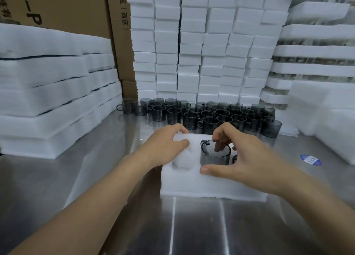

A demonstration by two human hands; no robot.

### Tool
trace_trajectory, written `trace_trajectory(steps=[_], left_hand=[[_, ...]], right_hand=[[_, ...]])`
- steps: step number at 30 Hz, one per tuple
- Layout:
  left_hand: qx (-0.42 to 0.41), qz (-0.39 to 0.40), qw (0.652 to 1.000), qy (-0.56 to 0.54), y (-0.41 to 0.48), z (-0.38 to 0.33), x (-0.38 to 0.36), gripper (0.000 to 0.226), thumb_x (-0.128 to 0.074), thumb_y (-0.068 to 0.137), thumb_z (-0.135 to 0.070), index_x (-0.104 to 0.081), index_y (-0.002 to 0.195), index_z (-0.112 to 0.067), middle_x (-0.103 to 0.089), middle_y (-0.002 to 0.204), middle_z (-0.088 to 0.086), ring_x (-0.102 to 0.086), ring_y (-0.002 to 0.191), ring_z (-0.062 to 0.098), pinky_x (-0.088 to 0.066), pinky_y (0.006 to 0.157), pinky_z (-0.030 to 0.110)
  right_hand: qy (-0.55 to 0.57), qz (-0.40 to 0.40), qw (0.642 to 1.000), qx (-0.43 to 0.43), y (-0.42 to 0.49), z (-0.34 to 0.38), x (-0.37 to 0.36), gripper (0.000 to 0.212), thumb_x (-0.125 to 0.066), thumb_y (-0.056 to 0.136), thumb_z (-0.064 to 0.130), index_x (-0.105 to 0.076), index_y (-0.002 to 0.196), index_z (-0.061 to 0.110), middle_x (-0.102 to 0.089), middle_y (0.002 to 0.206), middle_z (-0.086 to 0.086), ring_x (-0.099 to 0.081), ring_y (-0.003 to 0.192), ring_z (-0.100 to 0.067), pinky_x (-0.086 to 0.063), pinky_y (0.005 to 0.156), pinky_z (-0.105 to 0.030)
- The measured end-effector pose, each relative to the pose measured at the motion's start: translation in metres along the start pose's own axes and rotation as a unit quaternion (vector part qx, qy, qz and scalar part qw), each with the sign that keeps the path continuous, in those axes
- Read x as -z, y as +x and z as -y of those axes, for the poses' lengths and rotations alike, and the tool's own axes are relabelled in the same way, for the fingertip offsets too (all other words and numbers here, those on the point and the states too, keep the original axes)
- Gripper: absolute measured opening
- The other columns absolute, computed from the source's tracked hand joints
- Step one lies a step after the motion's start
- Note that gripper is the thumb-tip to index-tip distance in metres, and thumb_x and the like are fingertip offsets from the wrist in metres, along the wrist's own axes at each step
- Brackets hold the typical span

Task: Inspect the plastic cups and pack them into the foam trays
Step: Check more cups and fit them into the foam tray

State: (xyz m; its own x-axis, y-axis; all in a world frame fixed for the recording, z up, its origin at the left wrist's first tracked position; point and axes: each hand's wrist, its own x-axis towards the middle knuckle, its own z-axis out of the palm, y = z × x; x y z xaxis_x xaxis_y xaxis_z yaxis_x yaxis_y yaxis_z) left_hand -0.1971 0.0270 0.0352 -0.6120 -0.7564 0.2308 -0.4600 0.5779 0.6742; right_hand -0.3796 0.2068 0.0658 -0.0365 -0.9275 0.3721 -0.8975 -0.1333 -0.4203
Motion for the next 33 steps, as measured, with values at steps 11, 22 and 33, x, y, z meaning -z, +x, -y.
trace_trajectory(steps=[11,22,33], left_hand=[[0.000,0.012,1.000,0.002,0.000,0.000,0.000,0.019,-0.063,0.101,-0.040,-0.063,0.120,-0.041,-0.063,0.129,-0.008,-0.061,0.109,0.013,-0.048,0.081,0.031],[-0.004,0.003,1.000,-0.015,0.001,0.003,-0.002,0.017,-0.066,0.100,-0.038,-0.064,0.115,-0.044,-0.064,0.128,-0.011,-0.060,0.109,0.006,-0.045,0.080,0.027],[0.009,0.007,1.000,-0.024,0.001,0.003,-0.002,0.017,-0.067,0.099,-0.038,-0.065,0.116,-0.042,-0.067,0.125,-0.007,-0.067,0.102,0.011,-0.053,0.083,0.034]], right_hand=[[0.039,-0.043,0.998,0.009,0.003,0.002,0.003,0.042,-0.065,0.075,0.080,-0.063,0.098,0.045,-0.065,0.100,0.020,-0.064,0.101,-0.003,-0.048,0.080,-0.023],[0.055,0.033,0.997,-0.044,0.002,0.000,0.012,0.053,-0.079,0.063,0.079,-0.067,0.094,0.038,-0.067,0.100,0.022,-0.062,0.096,-0.002,-0.053,0.090,-0.036],[-0.019,0.022,1.000,0.000,0.005,0.005,0.005,0.052,-0.062,0.066,0.079,-0.069,0.097,0.038,-0.064,0.098,0.018,-0.062,0.096,-0.002,-0.053,0.084,-0.031]])
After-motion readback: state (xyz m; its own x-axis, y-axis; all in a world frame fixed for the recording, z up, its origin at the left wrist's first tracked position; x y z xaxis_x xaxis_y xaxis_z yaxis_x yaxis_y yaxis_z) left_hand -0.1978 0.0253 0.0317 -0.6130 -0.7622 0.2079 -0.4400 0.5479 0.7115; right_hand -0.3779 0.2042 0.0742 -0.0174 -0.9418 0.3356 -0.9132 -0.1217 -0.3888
